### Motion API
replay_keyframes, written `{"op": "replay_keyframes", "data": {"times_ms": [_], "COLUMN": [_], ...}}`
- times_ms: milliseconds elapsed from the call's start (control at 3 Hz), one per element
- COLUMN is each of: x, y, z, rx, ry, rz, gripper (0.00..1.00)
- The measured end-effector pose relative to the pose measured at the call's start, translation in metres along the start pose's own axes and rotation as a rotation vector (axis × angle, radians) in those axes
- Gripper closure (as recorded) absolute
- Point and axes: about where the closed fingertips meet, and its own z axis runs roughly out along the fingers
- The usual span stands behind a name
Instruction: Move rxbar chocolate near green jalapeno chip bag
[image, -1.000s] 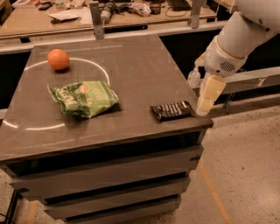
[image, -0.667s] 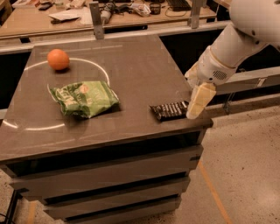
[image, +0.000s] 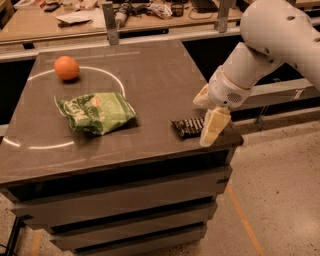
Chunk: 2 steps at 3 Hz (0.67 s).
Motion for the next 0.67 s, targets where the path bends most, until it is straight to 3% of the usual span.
{"op": "replay_keyframes", "data": {"times_ms": [333,667], "x": [-0.0063,-0.0069], "y": [0.0095,0.0135], "z": [0.006,0.0094], "rx": [-0.026,-0.039], "ry": [0.001,0.005], "rz": [-0.039,-0.055], "gripper": [0.2,0.38]}}
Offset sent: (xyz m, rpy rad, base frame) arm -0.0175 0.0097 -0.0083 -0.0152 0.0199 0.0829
